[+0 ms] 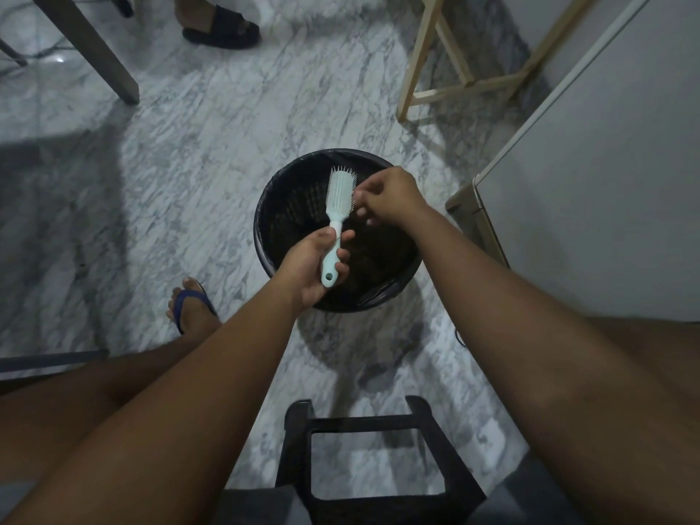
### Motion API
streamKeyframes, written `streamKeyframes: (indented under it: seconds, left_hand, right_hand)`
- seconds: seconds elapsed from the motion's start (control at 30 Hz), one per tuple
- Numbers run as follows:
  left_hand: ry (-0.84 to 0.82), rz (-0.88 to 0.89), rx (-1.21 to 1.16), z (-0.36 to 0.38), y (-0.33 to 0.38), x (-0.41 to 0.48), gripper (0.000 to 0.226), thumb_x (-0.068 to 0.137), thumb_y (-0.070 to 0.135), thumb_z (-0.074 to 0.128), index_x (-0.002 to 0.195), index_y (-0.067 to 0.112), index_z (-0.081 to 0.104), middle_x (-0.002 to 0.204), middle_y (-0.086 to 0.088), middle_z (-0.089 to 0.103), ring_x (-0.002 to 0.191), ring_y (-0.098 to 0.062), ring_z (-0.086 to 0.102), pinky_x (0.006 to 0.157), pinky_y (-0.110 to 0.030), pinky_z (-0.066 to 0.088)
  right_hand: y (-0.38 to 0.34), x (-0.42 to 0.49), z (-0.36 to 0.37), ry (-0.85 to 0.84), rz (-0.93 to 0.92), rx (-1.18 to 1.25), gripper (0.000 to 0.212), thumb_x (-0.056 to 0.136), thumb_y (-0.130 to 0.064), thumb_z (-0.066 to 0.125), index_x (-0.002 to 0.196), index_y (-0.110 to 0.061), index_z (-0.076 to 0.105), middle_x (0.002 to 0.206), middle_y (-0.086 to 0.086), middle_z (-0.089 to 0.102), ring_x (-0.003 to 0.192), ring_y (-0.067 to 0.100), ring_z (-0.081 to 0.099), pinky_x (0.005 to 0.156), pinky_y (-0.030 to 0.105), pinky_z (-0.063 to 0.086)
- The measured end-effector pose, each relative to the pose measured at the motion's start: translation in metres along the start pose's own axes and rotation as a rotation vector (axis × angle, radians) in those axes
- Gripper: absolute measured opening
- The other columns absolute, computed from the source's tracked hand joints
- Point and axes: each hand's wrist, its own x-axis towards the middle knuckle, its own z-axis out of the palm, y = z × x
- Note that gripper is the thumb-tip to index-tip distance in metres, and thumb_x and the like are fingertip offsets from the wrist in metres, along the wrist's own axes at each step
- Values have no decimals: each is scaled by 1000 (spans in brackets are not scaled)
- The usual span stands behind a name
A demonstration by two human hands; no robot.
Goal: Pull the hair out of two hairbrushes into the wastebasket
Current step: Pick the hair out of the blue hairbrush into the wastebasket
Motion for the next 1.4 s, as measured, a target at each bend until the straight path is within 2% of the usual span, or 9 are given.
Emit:
streamKeyframes:
  seconds: [0.1,0.23,0.47,0.6,0.8,0.97,1.13,1.27,1.4]
  left_hand:
    - [-26,-1,24,0,0,-3,33,104,14,43,136,11,52,108,-6,68,60,-9,50,46,-19,42]
    - [-66,-10,116,2,-5,-8,31,105,13,41,133,11,53,116,-4,67,66,-12,52,51,-24,46]
    - [-45,-14,176,-9,-7,-11,33,106,11,38,136,11,51,118,-4,66,62,-11,51,51,-25,44]
    - [-41,-13,91,-7,-2,-11,31,107,13,35,133,11,52,116,-5,67,60,-10,51,48,-23,44]
    - [-8,-2,76,-5,-1,-9,31,107,14,34,133,12,51,113,-5,64,61,-10,48,48,-22,41]
    - [-7,-25,71,-4,-4,-8,31,107,15,35,134,12,50,114,-6,67,61,-9,49,47,-20,42]
    - [-7,-20,202,-8,-6,-13,30,106,12,37,132,11,52,118,-6,68,59,-10,51,48,-23,43]
    - [3,29,330,-8,-11,-11,31,106,12,41,135,11,52,123,-5,69,63,-13,53,51,-29,45]
    - [-15,36,332,-9,-12,-13,31,106,12,41,135,11,53,124,-6,69,63,-13,53,51,-29,45]
  right_hand:
    - [0,14,7,265,61,85,15,97,-21,58,100,-10,67,100,8,72,87,21,72,66,38,63]
    - [-8,18,14,103,-6,-168,66,79,-57,73,125,-12,62,118,3,67,106,18,64,86,38,57]
    - [-16,35,7,195,19,-249,30,90,-37,68,83,-10,78,76,5,73,71,15,67,67,26,54]
    - [-11,26,7,178,202,218,24,102,-23,52,96,-5,67,90,8,77,70,15,73,57,30,58]
    - [8,-9,2,-218,-44,69,41,79,-31,83,115,-13,71,104,-2,75,95,6,71,70,29,63]
    - [12,-4,3,-97,-107,18,18,87,-17,76,101,-6,77,87,7,77,76,10,72,58,19,57]
    - [3,15,7,252,19,120,16,96,-19,58,94,-10,71,90,5,74,78,20,72,70,42,63]
    - [-14,13,11,41,-25,-123,51,82,-52,72,116,-15,65,112,0,66,100,15,62,85,34,54]
    - [-23,19,7,116,-95,-233,27,86,-39,73,94,-14,80,88,3,75,81,10,65,71,20,50]
